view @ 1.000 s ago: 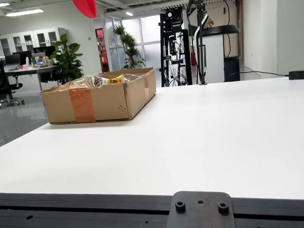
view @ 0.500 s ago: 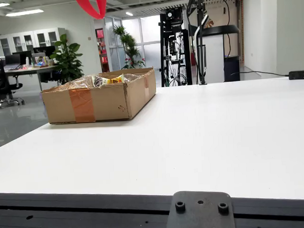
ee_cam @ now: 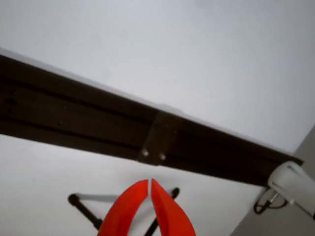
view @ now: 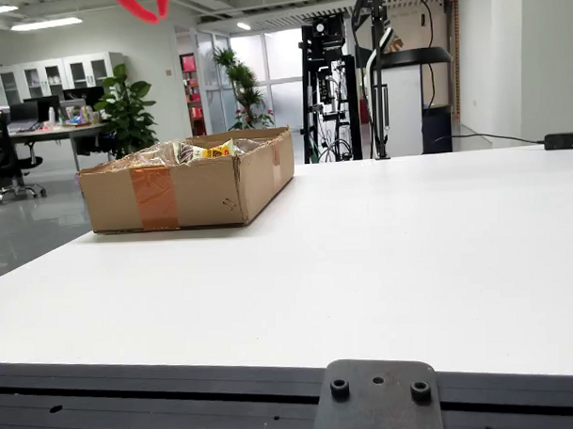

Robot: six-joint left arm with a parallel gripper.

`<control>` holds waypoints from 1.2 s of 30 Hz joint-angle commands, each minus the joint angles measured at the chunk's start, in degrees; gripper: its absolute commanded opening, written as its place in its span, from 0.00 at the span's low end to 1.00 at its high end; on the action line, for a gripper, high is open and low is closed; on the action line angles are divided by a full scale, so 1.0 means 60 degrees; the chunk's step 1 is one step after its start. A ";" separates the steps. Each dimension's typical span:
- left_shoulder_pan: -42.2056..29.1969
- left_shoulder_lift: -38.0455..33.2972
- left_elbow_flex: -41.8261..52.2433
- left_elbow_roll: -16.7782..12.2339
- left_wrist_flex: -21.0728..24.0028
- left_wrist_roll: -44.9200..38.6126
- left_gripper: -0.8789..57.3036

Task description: Grasp a snack and put it in the bin.

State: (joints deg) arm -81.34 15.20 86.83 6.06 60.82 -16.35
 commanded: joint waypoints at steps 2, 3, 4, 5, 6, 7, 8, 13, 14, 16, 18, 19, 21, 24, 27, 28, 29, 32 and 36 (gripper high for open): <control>-0.0101 -0.0244 -0.0019 -0.0370 0.0056 0.0153 0.01; -0.0088 -0.0292 -0.0021 -0.0436 0.0059 0.0134 0.01; -0.0066 -0.0339 -0.0022 -0.0493 0.0077 0.0090 0.01; -0.0040 -0.0388 -0.0023 -0.0537 0.0105 0.0025 0.01; -0.0007 -0.0439 -0.0024 -0.0573 0.0137 -0.0053 0.01; 0.0028 -0.0492 -0.0025 -0.0602 0.0165 -0.0136 0.01; 0.0065 -0.0548 -0.0026 -0.0625 0.0197 -0.0223 0.01; 0.0203 -0.0859 -0.0027 -0.0687 0.0355 -0.0600 0.01; 0.0229 -0.0924 -0.0027 -0.0693 0.0375 -0.0667 0.01; 0.0284 -0.1053 -0.0028 -0.0696 0.0407 -0.0786 0.01; 0.0363 -0.1165 -0.0028 -0.0698 0.0429 -0.0878 0.01; 0.0412 -0.1210 -0.0028 -0.0699 0.0437 -0.0928 0.01; 0.0540 -0.1275 -0.0033 -0.0700 0.0460 -0.1039 0.01; 0.0778 -0.1324 -0.0038 -0.0701 0.0514 -0.1258 0.01; 0.1045 -0.1342 -0.0040 -0.0699 0.0572 -0.1527 0.01; 0.1137 -0.1343 -0.0041 -0.0688 0.0581 -0.1606 0.01; 0.1230 -0.1341 -0.0041 -0.0676 0.0579 -0.1660 0.01; 0.1528 -0.1337 -0.0045 -0.0650 0.0460 -0.1561 0.02; 0.1981 -0.1325 -0.0052 -0.0629 0.0004 -0.0839 0.02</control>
State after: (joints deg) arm -70.97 7.12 86.54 2.15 62.77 -24.58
